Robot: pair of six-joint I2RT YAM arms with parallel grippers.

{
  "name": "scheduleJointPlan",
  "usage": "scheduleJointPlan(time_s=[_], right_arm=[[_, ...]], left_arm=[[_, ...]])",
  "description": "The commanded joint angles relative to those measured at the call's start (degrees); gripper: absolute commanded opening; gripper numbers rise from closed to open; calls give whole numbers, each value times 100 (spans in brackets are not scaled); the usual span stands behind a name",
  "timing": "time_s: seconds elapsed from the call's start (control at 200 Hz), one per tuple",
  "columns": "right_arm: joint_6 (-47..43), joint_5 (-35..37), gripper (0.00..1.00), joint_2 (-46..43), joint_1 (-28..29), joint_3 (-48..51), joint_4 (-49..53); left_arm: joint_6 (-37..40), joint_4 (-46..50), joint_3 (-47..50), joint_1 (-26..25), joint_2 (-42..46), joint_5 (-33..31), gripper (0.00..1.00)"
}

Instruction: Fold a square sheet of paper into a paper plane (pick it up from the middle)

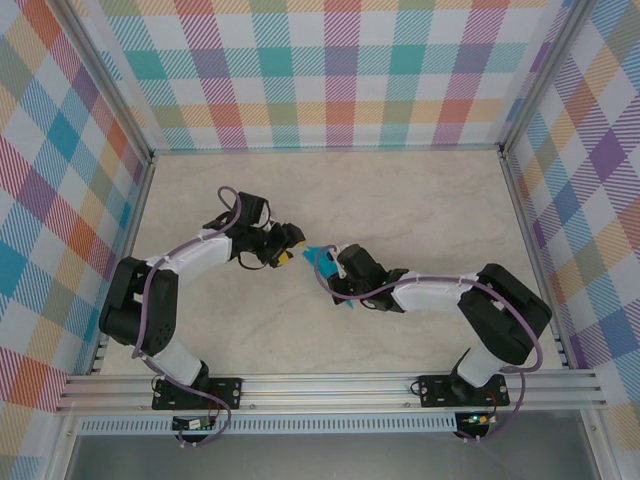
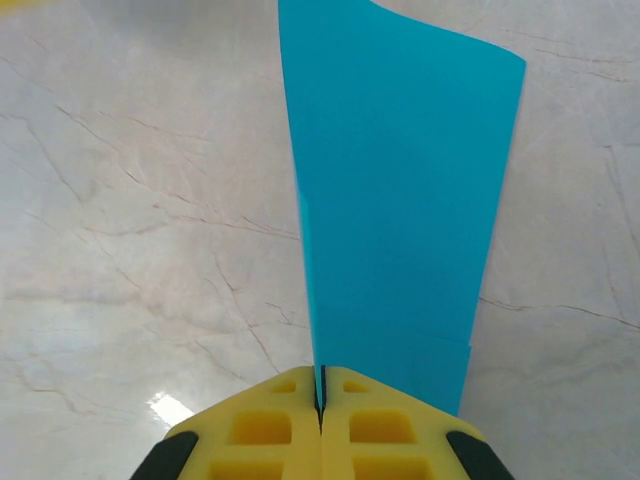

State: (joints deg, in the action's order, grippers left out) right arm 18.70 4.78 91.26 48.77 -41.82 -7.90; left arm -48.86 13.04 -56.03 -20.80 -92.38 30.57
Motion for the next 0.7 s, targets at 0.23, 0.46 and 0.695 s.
scheduleJointPlan(time_s=[0.23,0.46,0.695], right_arm=[[1127,-2290,0,138,-742,35,-729],[1595,-3313,0,600,-1134,-122,-1095],[2009,-3832,0,951,-1385,-131,-1561]], left_arm=[[-378,-1534,1056,-298,85,434,42],[-355,-1934,1113,-504,-208,468,29],[-266,-1978,1068,-580,-495,494,20]])
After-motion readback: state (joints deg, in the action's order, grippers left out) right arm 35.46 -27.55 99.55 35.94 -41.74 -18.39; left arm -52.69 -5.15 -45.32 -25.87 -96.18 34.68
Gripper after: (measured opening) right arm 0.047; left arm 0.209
